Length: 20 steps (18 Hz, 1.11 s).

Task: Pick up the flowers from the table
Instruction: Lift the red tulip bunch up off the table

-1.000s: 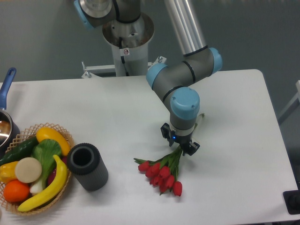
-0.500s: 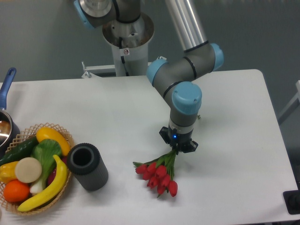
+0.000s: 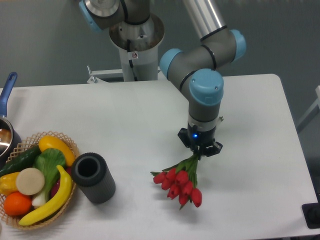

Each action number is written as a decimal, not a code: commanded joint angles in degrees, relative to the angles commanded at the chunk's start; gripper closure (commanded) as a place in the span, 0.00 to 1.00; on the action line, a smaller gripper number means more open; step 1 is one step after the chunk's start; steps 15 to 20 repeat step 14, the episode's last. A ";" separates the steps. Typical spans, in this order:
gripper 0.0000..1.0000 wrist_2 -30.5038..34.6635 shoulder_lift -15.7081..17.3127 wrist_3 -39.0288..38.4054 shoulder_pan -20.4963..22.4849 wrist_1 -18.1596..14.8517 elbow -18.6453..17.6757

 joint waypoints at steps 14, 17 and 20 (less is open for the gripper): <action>0.90 4.75 -3.25 6.50 0.35 -21.71 16.80; 0.90 4.75 -3.25 6.50 0.35 -21.71 16.80; 0.90 4.75 -3.25 6.50 0.35 -21.71 16.80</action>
